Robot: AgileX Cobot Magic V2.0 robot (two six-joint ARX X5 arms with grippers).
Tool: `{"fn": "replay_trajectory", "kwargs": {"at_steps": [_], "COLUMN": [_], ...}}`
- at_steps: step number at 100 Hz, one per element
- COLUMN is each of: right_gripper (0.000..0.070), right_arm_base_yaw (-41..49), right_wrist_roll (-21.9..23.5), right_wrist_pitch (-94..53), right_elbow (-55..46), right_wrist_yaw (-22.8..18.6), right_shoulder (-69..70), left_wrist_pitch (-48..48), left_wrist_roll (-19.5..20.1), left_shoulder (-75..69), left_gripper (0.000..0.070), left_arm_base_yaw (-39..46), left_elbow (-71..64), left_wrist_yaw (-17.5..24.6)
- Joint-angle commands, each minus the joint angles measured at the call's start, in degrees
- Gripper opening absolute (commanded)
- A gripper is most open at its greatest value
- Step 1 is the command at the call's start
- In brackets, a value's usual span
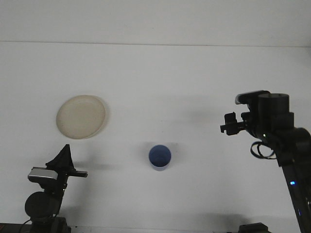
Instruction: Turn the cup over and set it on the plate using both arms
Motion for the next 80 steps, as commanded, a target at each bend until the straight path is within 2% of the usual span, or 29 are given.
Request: {"fn": "replay_trajectory", "kwargs": {"at_steps": [1, 18, 48, 61, 80], "right_gripper": [0.045, 0.0449, 0.0449, 0.0449, 0.0448], "right_arm_base_yaw": [-0.1, -0.1, -0.1, 0.0, 0.0], "right_wrist_roll": [0.0, 0.4, 0.4, 1.9, 1.9], "right_wrist_pitch": [4.5, 16.8, 35.8, 42.2, 43.7], "right_elbow": [-4.5, -18.9, -39.5, -44.5, -44.9], "right_wrist_yaw": [0.2, 1.7, 1.5, 1.2, 1.4], "right_shoulder": [-3.5, -14.6, -28.2, -31.2, -31.7], "left_wrist_pitch": [0.7, 0.7, 0.7, 0.7, 0.7], "left_wrist_roll": [-0.1, -0.1, -0.1, -0.1, -0.1], "left_shoulder": [-0.1, -0.1, -0.1, -0.1, -0.1], "left_gripper": [0.0011, 0.0011, 0.0011, 0.0011, 0.0011], "left_arm_base_yaw": [0.0, 0.0, 0.0, 0.0, 0.0], "left_elbow": [-1.2, -1.2, -1.2, -1.2, -1.2], "left_wrist_yaw": [0.1, 0.1, 0.1, 0.1, 0.1]}}
